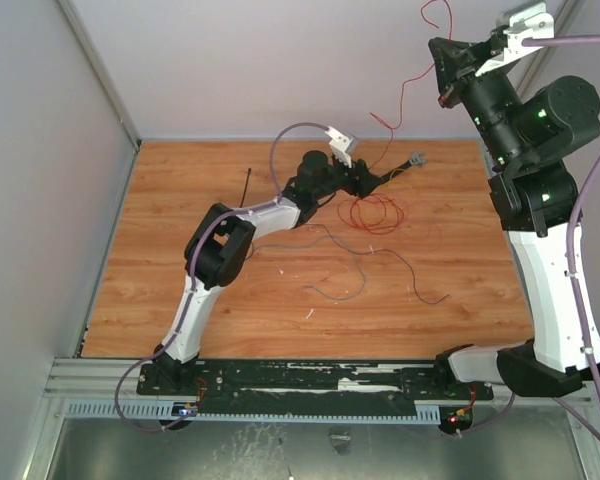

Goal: Zip-tie the wires
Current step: Untie the cable at the center of the board.

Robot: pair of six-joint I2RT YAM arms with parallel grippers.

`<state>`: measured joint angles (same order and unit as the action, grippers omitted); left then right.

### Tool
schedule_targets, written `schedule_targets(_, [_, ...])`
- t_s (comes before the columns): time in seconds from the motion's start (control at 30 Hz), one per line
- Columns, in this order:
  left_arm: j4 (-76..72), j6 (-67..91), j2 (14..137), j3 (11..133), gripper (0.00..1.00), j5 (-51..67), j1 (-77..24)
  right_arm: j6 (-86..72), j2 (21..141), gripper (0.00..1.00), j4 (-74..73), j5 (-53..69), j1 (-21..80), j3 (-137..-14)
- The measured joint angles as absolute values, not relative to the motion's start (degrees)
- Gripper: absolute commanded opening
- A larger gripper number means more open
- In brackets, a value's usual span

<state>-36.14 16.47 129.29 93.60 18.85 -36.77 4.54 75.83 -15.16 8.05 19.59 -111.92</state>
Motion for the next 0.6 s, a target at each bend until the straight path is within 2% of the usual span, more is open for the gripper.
schedule_targets(0.07, [-34.61, 16.12, 131.26, 96.05, 0.43, 19.22, -37.6, 4.58, 75.22, 0.0, -15.14, 7.99, 19.59, -111.72])
schedule_targets(0.13, [-33.26, 15.62, 132.53, 97.69, 0.35, 19.29, -38.17, 4.75, 74.67, 0.0, -15.16, 7.84, 19.59, -111.39])
schedule_targets(0.27, [-30.94, 14.33, 132.81, 97.82, 0.35, 19.07, -38.76, 5.5, 73.89, 0.0, -15.51, 5.67, 19.59, -111.24])
schedule_targets(0.6, [-28.32, 13.06, 132.81, 97.82, 0.42, 18.61, -38.22, 7.68, 71.83, 0.0, -16.78, -4.73, 19.59, -111.24])
